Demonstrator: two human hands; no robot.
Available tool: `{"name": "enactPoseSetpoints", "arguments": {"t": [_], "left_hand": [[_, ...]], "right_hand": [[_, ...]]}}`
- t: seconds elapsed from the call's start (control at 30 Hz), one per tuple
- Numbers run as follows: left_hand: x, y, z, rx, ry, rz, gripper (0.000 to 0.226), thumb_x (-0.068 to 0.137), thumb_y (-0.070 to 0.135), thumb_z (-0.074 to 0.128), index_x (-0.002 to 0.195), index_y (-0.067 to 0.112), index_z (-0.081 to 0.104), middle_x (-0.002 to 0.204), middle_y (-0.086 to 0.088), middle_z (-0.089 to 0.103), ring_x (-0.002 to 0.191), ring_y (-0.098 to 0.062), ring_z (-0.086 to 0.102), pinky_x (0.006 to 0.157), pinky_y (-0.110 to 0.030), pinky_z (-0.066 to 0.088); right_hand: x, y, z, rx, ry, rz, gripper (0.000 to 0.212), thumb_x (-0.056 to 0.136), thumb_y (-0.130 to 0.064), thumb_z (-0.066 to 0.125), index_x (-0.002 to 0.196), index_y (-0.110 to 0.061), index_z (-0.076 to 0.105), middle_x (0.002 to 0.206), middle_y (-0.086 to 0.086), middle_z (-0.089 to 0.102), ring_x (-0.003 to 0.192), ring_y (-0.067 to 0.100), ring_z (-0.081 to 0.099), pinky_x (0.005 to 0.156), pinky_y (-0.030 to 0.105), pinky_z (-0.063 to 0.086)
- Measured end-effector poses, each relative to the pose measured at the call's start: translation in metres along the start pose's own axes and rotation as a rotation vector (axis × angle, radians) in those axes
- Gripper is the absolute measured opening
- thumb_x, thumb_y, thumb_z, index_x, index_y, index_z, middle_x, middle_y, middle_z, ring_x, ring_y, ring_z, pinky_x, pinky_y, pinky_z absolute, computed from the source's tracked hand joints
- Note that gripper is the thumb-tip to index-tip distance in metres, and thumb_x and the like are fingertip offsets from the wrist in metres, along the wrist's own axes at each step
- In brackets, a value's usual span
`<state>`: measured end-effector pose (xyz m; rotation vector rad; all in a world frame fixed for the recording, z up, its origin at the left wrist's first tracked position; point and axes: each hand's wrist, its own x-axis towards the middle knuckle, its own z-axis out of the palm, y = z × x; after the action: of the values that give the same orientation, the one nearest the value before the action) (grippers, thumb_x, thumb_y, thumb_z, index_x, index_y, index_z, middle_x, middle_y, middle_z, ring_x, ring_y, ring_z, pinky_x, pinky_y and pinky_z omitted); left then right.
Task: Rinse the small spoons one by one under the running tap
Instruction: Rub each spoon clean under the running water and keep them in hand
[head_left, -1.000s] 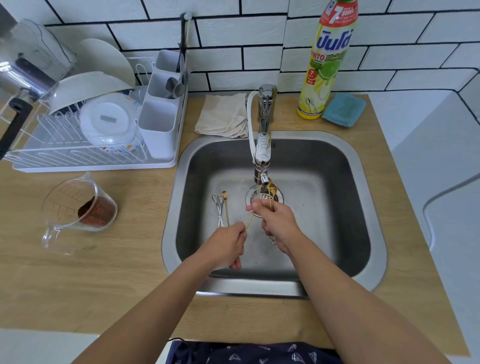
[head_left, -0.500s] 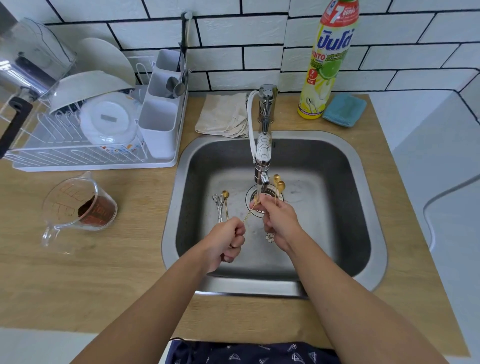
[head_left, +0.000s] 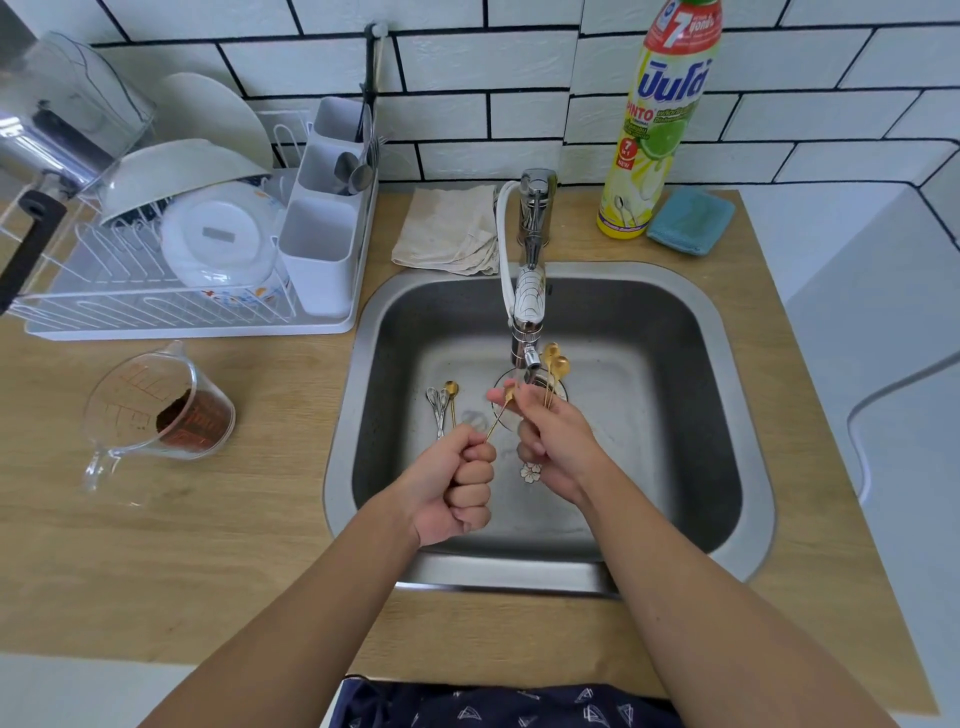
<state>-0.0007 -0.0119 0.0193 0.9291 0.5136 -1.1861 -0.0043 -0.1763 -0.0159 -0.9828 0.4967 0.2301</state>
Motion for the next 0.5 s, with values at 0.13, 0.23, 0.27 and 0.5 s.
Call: {"name": "enactPoseSetpoints", "arguments": {"t": [0.13, 0.23, 0.27, 0.5], "left_hand": [[0.0021, -0.0012, 0.0027, -0.026, -0.034, 0.072, 0.030, 0.095, 0.031, 0.050, 0.067, 0.022, 0.051, 0.046, 0.009, 0.020, 0.036, -0.009, 0.013, 0.036, -0.016, 0.019], [0.0049, -0.0036, 0.0014, 0.274, 0.155, 0.277, 0.023, 0.102, 0.029, 0.050, 0.086, 0.018, 0.063, 0.055, 0.004, 0.040, 0.043, -0.010, 0.031, 0.043, -0.022, 0.029], [0.0050, -0.0045, 0.0008, 0.419, 0.226, 0.331, 0.023, 0.103, 0.030, 0.049, 0.090, 0.018, 0.064, 0.058, 0.004, 0.045, 0.045, -0.010, 0.033, 0.045, -0.022, 0.030], [0.0077, -0.0068, 0.0008, 0.715, 0.348, 0.448, 0.028, 0.107, 0.027, 0.041, 0.091, 0.011, 0.057, 0.058, 0.004, 0.043, 0.044, -0.007, 0.030, 0.041, -0.020, 0.025]], "right_hand": [[0.0007, -0.0012, -0.0004, 0.005, 0.013, -0.067, 0.004, 0.098, -0.020, 0.068, 0.097, -0.017, 0.066, 0.091, 0.001, 0.075, 0.038, 0.004, 0.028, 0.039, 0.018, 0.025], [0.0020, -0.0028, -0.0017, -0.077, 0.155, -0.094, 0.013, 0.095, -0.024, 0.074, 0.085, -0.018, 0.069, 0.085, 0.004, 0.077, 0.038, 0.005, 0.029, 0.038, 0.018, 0.026], [0.0023, -0.0025, -0.0026, -0.124, 0.188, -0.098, 0.015, 0.096, -0.026, 0.073, 0.084, -0.017, 0.070, 0.085, 0.004, 0.079, 0.038, 0.006, 0.029, 0.037, 0.018, 0.027], [-0.0010, 0.0053, 0.0000, -0.311, 0.157, -0.103, 0.017, 0.100, -0.027, 0.065, 0.098, -0.012, 0.071, 0.071, -0.002, 0.068, 0.041, 0.007, 0.031, 0.038, 0.021, 0.028]]}}
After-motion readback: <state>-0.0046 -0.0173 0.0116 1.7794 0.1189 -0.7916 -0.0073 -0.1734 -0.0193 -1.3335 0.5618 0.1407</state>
